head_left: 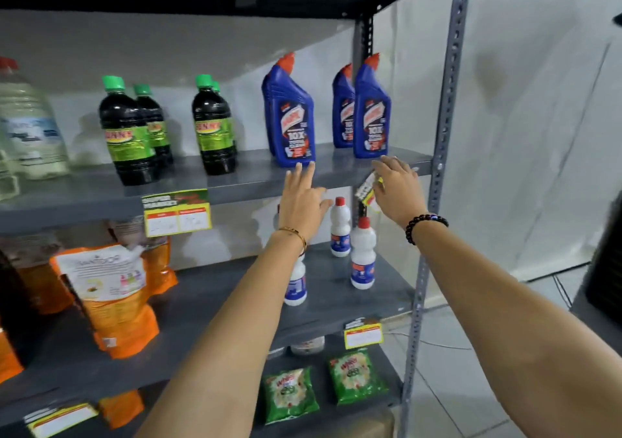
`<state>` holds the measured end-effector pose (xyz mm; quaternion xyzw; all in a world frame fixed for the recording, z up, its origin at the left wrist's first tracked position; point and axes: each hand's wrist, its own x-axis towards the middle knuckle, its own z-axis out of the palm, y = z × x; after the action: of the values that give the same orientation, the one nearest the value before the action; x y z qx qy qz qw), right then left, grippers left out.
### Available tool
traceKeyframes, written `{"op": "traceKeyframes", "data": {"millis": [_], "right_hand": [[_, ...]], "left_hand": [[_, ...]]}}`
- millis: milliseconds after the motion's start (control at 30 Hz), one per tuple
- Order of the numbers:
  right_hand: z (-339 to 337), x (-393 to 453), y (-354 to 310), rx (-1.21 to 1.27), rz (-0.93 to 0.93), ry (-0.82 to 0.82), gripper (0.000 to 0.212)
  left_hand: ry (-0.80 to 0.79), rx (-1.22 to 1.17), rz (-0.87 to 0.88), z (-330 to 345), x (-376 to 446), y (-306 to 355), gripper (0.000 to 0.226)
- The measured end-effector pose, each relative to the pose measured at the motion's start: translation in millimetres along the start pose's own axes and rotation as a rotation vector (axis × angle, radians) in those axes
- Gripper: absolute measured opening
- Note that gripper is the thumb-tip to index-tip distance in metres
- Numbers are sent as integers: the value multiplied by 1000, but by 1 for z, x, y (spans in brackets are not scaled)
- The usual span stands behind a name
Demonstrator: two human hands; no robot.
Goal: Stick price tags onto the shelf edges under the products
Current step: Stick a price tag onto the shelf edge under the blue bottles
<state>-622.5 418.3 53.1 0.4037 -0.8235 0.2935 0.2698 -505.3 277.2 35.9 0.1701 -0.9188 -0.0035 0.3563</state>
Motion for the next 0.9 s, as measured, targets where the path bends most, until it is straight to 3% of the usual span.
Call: {"op": "traceKeyframes", "data": {"millis": [167, 367, 667, 900], "right_hand": [[-12, 31, 55, -51, -94, -97, 46], [-4, 50, 74, -38, -194, -182, 41], [7, 57, 72, 157, -156, -66, 17], [7, 52, 80, 219, -151, -36, 9]], "left_hand": [[27, -39, -140, 31, 27, 45, 33], [57, -19, -305, 49, 34, 64, 32], [93, 2, -414, 52, 39, 78, 20], [94, -21, -382, 42, 40, 77, 17]]}}
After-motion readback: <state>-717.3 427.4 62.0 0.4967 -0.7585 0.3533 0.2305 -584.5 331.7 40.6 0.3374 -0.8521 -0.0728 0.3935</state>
